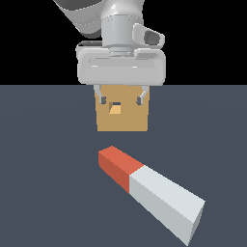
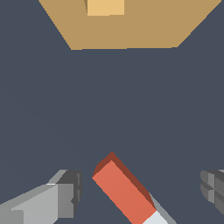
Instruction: Insert the peg into the horizontal hole in a box.
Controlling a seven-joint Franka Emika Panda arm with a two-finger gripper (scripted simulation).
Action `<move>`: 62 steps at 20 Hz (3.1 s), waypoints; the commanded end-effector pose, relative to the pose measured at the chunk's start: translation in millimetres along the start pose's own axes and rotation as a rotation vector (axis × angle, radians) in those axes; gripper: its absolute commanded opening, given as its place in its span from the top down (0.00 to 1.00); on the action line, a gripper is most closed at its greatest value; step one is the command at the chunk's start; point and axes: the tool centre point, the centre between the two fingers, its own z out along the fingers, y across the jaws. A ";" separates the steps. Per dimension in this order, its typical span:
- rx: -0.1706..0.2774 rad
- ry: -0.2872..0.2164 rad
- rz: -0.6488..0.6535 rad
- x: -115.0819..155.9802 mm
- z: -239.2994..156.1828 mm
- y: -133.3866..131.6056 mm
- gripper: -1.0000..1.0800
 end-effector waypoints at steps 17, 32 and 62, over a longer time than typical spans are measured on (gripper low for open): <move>-0.002 -0.004 -0.128 -30.7 14.3 1.3 0.04; -0.008 -0.014 -0.423 -99.7 47.2 20.8 0.04; -0.015 -0.025 -0.738 -161.1 82.1 67.8 0.04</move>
